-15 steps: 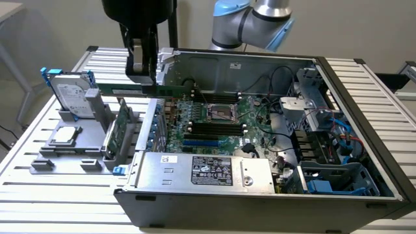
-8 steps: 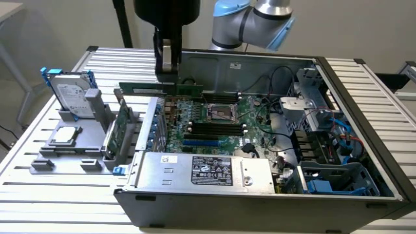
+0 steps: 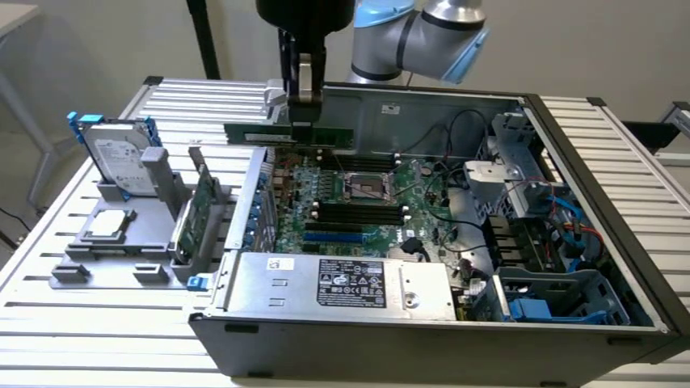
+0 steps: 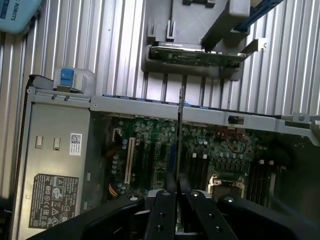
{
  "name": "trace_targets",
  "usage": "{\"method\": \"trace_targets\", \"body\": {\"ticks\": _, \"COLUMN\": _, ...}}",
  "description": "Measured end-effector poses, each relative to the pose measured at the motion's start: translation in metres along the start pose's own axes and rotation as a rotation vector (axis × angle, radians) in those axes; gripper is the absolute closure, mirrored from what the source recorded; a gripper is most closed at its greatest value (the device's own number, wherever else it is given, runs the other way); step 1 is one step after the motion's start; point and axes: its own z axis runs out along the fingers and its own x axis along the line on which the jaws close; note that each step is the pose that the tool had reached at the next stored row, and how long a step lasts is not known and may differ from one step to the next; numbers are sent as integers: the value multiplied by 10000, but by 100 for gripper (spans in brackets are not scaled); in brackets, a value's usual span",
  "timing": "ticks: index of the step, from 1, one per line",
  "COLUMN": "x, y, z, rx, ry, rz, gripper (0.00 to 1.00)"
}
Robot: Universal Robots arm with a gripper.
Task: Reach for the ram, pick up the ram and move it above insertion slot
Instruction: 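Pick up the ram and move it above insertion slot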
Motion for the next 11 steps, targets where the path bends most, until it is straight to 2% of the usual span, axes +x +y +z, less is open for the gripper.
{"method": "trace_targets", "body": {"ticks": 6, "x": -200, "y": -151, "z": 48, "rx": -4, "ry": 37, "rz": 3, "gripper": 86}}
{"method": "trace_targets", "body": {"ticks": 11, "x": -305, "y": -353, "z": 90, "rx": -7, "ry": 77, "rz": 5, "gripper": 86}}
